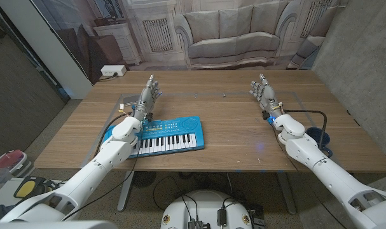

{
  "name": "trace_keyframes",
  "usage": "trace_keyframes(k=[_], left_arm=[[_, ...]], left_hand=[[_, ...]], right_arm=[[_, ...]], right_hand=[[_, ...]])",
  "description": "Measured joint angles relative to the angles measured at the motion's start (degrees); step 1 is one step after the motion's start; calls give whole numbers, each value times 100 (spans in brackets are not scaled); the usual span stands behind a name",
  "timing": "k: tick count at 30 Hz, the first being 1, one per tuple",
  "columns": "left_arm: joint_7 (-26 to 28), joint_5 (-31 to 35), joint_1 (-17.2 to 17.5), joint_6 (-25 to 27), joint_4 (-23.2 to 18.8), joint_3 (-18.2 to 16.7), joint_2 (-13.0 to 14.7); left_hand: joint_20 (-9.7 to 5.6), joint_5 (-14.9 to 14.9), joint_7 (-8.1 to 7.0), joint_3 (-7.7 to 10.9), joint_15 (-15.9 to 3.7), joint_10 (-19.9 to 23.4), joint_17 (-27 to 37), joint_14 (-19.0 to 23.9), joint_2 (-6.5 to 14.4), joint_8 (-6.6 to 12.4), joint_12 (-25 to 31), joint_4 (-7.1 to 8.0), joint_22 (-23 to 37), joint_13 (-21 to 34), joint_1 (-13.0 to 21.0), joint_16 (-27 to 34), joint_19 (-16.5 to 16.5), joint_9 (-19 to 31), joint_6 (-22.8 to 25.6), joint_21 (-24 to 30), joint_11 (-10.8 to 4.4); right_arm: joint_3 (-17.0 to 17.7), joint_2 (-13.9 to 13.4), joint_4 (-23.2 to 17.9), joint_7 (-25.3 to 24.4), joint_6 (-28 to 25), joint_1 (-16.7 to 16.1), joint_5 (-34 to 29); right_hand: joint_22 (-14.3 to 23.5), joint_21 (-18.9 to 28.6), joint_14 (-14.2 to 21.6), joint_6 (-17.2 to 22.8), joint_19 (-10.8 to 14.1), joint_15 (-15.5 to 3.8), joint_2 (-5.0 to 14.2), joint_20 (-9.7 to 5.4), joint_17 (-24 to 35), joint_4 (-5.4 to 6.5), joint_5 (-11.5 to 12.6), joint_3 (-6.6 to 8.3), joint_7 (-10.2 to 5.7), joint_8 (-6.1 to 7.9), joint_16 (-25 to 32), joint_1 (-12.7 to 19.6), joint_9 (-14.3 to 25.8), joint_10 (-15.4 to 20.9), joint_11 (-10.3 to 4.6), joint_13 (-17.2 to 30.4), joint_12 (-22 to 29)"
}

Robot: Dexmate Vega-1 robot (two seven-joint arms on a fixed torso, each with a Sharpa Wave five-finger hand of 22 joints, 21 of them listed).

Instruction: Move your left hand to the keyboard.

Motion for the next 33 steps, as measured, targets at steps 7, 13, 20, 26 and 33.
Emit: trace_keyframes(k=[7, 13, 20, 26, 33], left_arm=[[132, 1, 153, 25, -233, -34, 36], [211, 1, 283, 27, -382, -71, 65], [264, 17, 371, 8, -522, -102, 112], [303, 35, 439, 8, -639, -131, 179], [347, 26, 560, 9, -793, -210, 262]], left_hand=[[0, 0, 0, 0, 0, 0, 0, 0, 0, 0, 0, 0, 0, 0, 0, 0, 0, 0, 0, 0, 0], [0, 44, -21, 0, 0, 1, 0, 0, 22, 0, 41, 0, -1, 0, 22, 0, 0, 0, 23, -17, 0], [0, 44, -16, 0, 0, 34, 0, 0, 44, 45, 41, 0, -1, -1, 44, 44, 1, 0, 86, -27, -32], [0, 44, -17, -1, 0, 34, -1, 0, 75, 44, 41, -1, -1, -1, 75, 44, 1, -1, 85, -48, -32], [0, 54, -32, -1, 0, 149, -1, 1, 117, 44, 85, -1, -1, -1, 116, 44, 1, -1, 181, -69, -60]], right_arm=[[16, -41, -65, 15, -16, -74, 28], [24, -65, -126, 18, -16, -128, 32], [43, -90, -217, -1, 36, -188, 19], [62, -102, -279, -14, 88, -238, 11], [69, -130, -348, -60, 105, -275, -26]], right_hand=[[0, 0, 0, 0, 0, 0, 0, 0, 0, 0, 0, 0, 0, 0, 0, -1, 0, 0, 0, 0, 0], [0, 0, 0, 0, 0, 0, 0, 1, -1, 0, 0, 0, 0, 0, 0, -1, 0, 20, -21, 0, 0], [-1, 0, 0, 0, 3, -1, 0, -2, -1, 0, 0, 0, 0, -1, -1, -1, -1, 19, -21, 0, -1], [-1, -20, 0, 0, 21, -1, -1, -21, -2, 0, 0, 0, 0, -1, -1, -1, -1, 19, -21, 0, -1], [-1, -39, 0, 0, 21, -1, 0, -20, -2, 0, 0, 0, 0, -1, -1, -1, -1, 19, -21, 0, -1]])
